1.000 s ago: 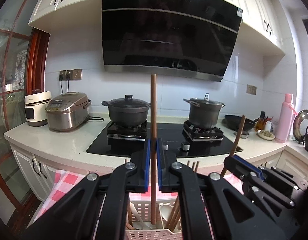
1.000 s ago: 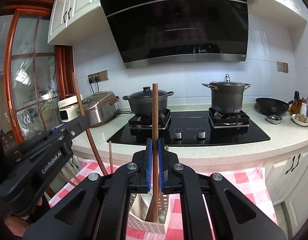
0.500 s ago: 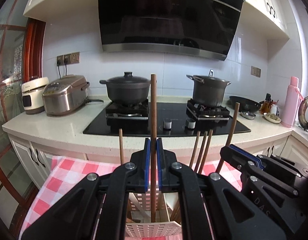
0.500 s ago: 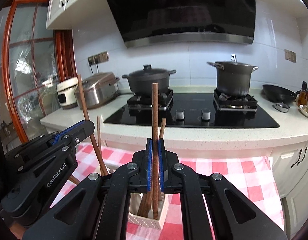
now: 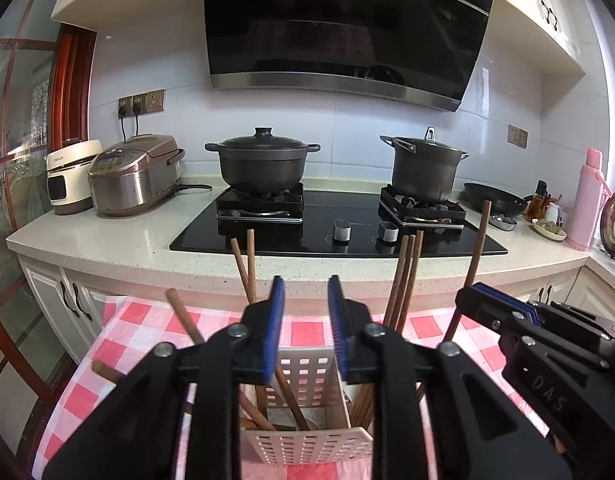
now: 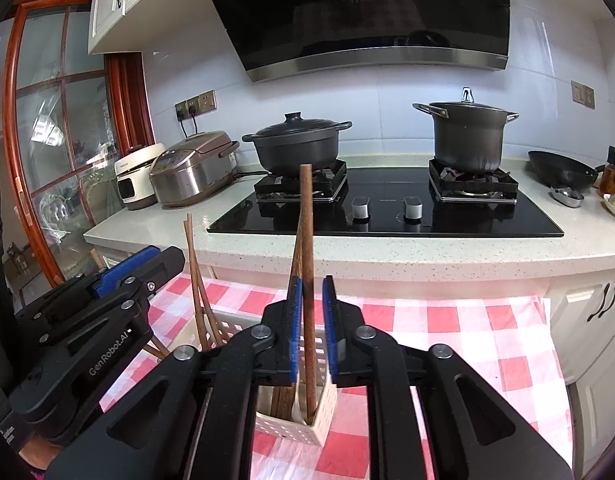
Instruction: Organize utensils
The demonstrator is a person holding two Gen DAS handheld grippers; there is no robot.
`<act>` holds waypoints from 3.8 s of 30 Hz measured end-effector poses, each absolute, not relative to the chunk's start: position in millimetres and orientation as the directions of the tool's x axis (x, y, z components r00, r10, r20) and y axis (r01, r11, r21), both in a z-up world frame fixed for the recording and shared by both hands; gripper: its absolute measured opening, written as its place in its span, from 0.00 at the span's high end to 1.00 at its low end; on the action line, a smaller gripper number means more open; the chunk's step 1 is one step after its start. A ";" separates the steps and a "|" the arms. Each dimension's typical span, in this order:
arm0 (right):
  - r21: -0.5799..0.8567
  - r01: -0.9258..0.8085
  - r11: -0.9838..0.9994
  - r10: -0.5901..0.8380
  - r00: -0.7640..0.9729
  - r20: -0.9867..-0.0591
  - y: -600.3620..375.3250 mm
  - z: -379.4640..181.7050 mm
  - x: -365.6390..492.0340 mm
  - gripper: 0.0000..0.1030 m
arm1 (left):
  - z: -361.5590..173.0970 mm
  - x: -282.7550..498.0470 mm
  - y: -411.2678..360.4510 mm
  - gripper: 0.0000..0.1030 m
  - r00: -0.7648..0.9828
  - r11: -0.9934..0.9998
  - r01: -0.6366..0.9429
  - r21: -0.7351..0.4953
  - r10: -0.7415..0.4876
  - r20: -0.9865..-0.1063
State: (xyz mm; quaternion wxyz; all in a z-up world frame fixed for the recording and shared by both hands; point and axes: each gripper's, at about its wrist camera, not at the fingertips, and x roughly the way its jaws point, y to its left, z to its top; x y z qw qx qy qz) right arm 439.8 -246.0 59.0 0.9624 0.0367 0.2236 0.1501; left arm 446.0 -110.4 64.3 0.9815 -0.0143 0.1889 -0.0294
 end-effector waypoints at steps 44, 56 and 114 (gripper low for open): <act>0.083 -0.244 0.966 0.257 0.935 -0.246 -239.0 40.2 217.5 0.22 | 38.8 200.9 -47.2 0.05 0.976 0.998 0.052 0.039 -0.043 -0.215; 0.077 -0.225 0.971 0.238 0.926 -0.293 -233.7 11.5 201.7 0.18 | 5.3 192.4 -31.4 0.05 0.956 0.997 0.076 -0.027 -0.081 -0.281; 0.080 -0.219 0.972 0.233 0.928 -0.291 -232.1 1.4 197.5 0.18 | 17.3 178.7 -26.9 0.05 0.960 0.996 0.088 -0.033 -0.094 -0.263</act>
